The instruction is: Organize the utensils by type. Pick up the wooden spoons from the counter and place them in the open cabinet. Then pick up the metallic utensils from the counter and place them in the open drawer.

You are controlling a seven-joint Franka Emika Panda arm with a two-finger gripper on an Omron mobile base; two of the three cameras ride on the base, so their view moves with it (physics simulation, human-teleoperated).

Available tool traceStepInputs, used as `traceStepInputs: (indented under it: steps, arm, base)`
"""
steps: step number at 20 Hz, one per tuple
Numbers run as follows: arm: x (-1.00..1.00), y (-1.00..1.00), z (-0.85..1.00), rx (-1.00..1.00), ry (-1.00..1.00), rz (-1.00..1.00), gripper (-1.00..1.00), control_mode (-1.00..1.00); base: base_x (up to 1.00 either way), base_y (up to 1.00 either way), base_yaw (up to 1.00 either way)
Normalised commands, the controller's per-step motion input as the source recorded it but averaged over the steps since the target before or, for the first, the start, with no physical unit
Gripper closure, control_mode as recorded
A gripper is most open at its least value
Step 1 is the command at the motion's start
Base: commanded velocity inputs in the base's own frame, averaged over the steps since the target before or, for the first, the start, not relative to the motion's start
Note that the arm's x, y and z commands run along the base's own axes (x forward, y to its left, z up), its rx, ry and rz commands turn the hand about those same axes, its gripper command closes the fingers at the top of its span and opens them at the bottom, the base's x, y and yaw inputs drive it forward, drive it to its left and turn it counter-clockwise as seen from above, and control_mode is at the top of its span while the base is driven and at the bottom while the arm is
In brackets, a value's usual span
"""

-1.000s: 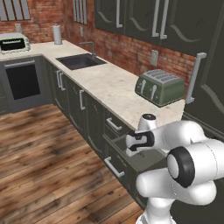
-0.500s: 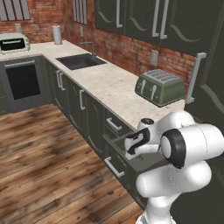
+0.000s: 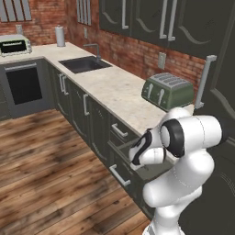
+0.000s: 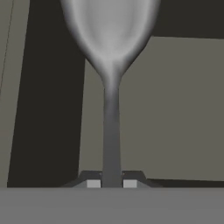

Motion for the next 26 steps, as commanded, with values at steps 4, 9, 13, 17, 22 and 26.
traceStepInputs:
  steps: [4, 9, 13, 17, 22, 26]
  arm:
    - [0.14, 0.00, -0.25, 0.00, 0.00, 0.00, 1.00, -1.00]
    - [0.12, 0.00, -0.25, 0.00, 0.00, 0.00, 1.00, -1.00]
    - [0.07, 0.00, -0.24, 0.00, 0.00, 0.00, 1.00, -1.00]
    - [-0.04, 0.09, -0.45, 0.00, 0.00, 0.00, -1.00, -1.00]
    - [-0.03, 0.14, -0.46, 0.00, -0.05, 0.00, -1.00, -1.00]
    - [-0.08, 0.06, -0.34, 0.00, -0.12, 0.00, -1.00, -1.00]
  base:
    - [0.00, 0.00, 0.00]
    - [0.00, 0.00, 0.00]
    - [0.00, 0.00, 0.00]
    - [0.00, 0.00, 0.00]
    - [0.00, 0.00, 0.00]
    - [0.00, 0.00, 0.00]
